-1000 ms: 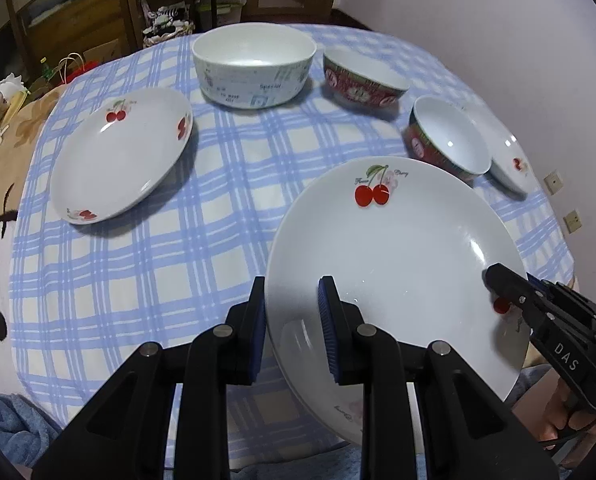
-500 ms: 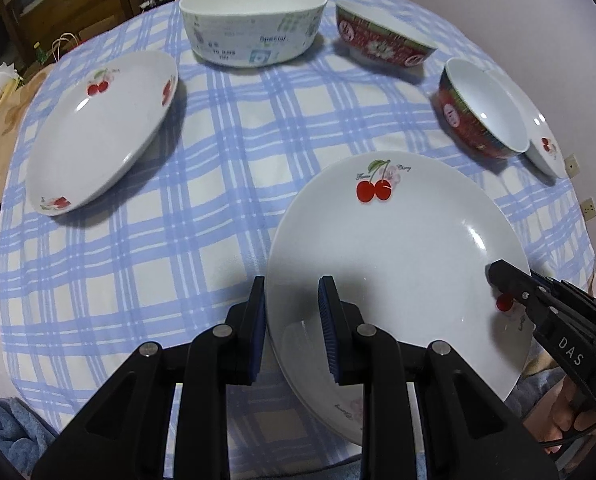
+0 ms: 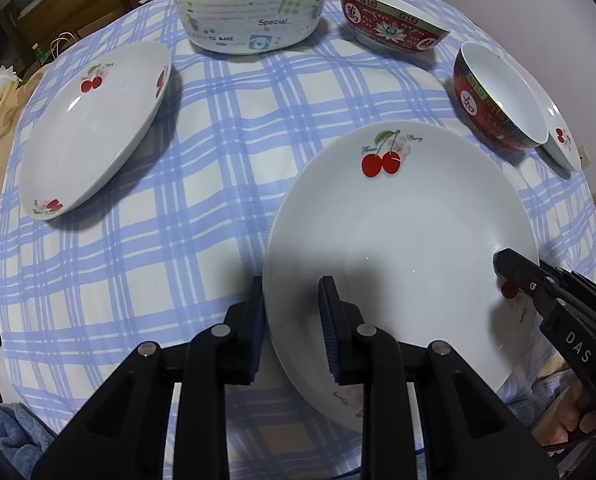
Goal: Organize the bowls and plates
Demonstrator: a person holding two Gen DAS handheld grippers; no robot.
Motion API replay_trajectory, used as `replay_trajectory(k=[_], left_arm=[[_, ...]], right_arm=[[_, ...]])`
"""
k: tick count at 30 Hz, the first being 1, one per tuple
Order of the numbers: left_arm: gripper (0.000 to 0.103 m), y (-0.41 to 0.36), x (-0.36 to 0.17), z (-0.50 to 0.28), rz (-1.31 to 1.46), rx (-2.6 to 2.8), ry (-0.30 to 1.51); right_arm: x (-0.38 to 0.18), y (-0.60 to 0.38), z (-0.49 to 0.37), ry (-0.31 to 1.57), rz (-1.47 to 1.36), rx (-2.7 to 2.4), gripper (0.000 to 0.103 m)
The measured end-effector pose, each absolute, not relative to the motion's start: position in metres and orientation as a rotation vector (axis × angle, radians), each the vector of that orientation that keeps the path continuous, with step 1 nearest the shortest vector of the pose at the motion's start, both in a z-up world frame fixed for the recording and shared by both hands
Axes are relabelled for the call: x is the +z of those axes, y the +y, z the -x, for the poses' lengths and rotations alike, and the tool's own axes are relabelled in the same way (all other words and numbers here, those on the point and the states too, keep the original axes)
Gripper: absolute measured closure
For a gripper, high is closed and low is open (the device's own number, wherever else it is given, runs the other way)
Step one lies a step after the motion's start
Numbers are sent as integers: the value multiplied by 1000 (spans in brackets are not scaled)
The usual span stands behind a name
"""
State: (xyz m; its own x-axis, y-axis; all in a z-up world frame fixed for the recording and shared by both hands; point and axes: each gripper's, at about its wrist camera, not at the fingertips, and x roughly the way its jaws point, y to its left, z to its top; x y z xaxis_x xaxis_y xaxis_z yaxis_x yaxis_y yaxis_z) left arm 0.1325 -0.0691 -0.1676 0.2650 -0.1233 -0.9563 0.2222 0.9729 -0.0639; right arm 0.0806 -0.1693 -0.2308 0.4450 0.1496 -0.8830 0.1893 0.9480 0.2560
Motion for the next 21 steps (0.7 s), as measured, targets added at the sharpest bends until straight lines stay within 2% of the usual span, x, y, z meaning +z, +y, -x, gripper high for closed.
replay_trajectory(k=[12,21], left_arm=[[75,-73,-169,-132,-135,-250,1306],[72,-66,-158,-122,-173,-219,1278]], right_arm=[[-230,-167,-81,1125,-322,-31,84],[-216,-173,-73,1061,-343,-46,83]])
